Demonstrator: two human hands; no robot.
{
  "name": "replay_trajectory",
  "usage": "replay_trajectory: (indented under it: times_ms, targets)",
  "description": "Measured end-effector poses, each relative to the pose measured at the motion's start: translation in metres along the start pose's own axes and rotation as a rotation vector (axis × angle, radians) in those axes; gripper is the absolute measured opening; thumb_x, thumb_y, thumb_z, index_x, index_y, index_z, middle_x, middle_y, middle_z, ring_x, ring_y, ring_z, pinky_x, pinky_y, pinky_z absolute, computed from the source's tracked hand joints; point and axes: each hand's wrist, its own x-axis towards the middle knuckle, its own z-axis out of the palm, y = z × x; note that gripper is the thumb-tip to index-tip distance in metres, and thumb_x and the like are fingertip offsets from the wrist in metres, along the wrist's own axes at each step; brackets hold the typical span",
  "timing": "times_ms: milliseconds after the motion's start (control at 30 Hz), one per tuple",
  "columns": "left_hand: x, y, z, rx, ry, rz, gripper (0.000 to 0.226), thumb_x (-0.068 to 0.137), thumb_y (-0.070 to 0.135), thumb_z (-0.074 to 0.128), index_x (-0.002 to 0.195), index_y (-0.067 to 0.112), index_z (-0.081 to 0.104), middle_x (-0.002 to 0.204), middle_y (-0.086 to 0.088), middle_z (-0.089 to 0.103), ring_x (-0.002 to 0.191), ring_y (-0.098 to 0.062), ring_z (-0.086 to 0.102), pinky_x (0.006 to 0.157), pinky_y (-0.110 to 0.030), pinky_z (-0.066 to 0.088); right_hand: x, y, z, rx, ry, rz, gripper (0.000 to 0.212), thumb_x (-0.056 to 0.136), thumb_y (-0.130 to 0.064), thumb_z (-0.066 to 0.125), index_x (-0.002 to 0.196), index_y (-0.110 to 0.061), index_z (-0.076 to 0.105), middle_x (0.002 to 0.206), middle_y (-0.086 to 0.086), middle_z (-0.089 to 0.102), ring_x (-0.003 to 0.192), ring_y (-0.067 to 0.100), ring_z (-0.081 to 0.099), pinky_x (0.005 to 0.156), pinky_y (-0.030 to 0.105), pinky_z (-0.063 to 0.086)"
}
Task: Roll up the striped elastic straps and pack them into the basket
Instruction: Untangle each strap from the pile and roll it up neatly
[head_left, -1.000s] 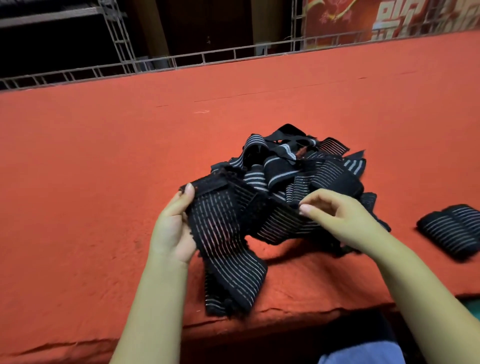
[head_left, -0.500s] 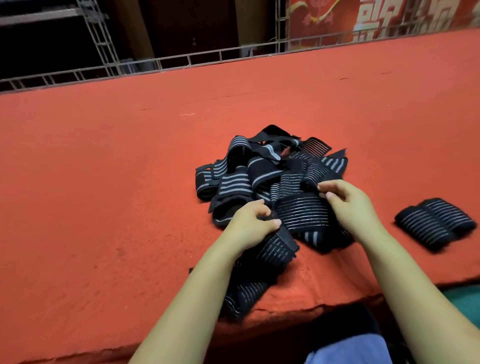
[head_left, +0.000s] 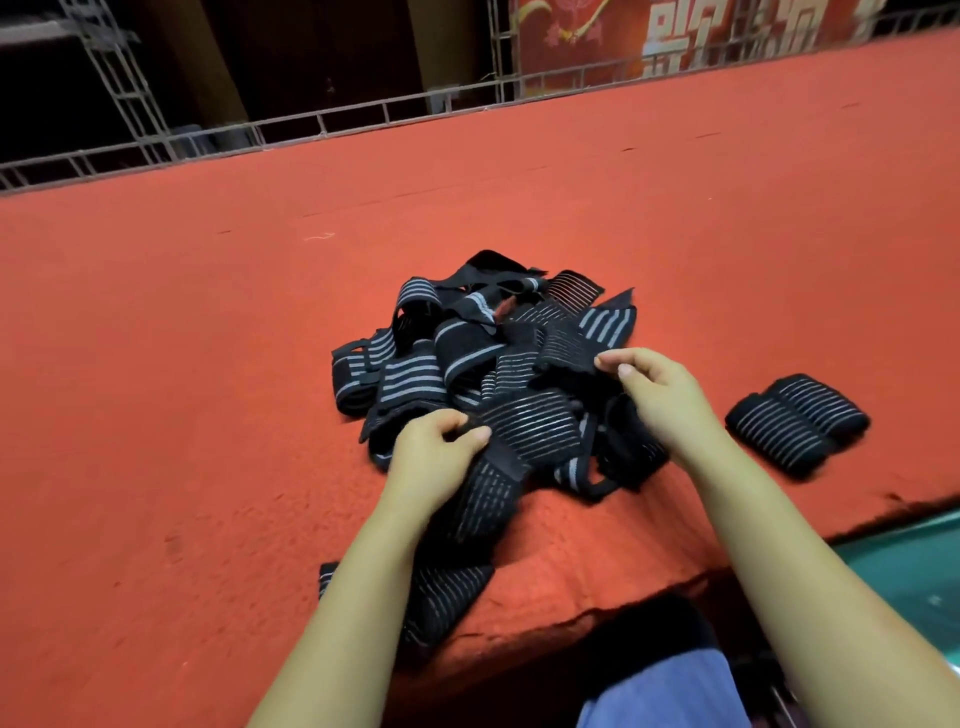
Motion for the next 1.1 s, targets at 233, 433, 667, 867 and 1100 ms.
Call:
replay_trajectory:
  times_ms: [233,433,667,867,1100]
  targets:
    - [-0.024,-0.011,-0.059,-0.314,0.063,-0.123,0.016,0.086,0.009,0.069,0.079,-0.005,0.064,0.076,-0.011,0.066,0.073,-0.02,0.059,0.071,-0.036,0.045,0.0,0.003,0.02,-0.282,-0.103,-0.029,0.033,0.099,-0.01,0.045,0.126,-0.016,0.062,0.128,-0.002,0.062,0.124,0.014,0.051,0.1,0.02,0.033]
    - [-0.035,-0.011,-0.09,-0.487,0.252,-0.145,0.013,0.087,0.004,0.067,0.074,0.005,0.068,0.072,-0.01,0.067,0.067,-0.021,0.059,0.065,-0.033,0.046,-0.001,0.0,0.036,-0.446,-0.187,-0.031,0.04,0.101,-0.013,0.043,0.14,-0.015,0.049,0.146,0.001,0.046,0.138,0.016,0.037,0.105,0.018,0.025]
    - [-0.039,-0.02,-0.126,-0.672,0.589,-0.148,0.045,0.088,0.001,0.064,0.051,0.023,0.071,0.05,0.012,0.063,0.049,-0.003,0.058,0.051,-0.016,0.05,0.005,-0.004,0.034,-0.65,-0.15,0.058,0.035,0.095,-0.002,0.042,0.127,0.001,0.055,0.131,0.022,0.057,0.122,0.036,0.051,0.095,0.034,0.037]
    - [-0.04,-0.005,-0.12,-0.658,0.429,-0.09,0.02,0.088,-0.002,0.062,0.072,0.01,0.064,0.057,0.007,0.067,0.052,-0.005,0.06,0.053,-0.016,0.05,-0.007,-0.039,0.045,-0.666,-0.216,-0.138,0.044,0.097,-0.017,0.05,0.141,-0.015,0.046,0.144,0.003,0.05,0.132,0.021,0.046,0.107,0.03,0.033]
    - [-0.059,0.023,-0.122,-0.586,0.144,0.193,0.002,0.071,0.022,0.074,0.073,0.02,0.075,0.079,0.006,0.071,0.076,-0.011,0.064,0.069,-0.022,0.051,-0.047,-0.097,0.055,-0.036,-0.169,-0.261,0.017,0.098,-0.028,0.049,0.095,-0.03,0.066,0.093,-0.005,0.073,0.078,0.001,0.069,0.066,0.02,0.05]
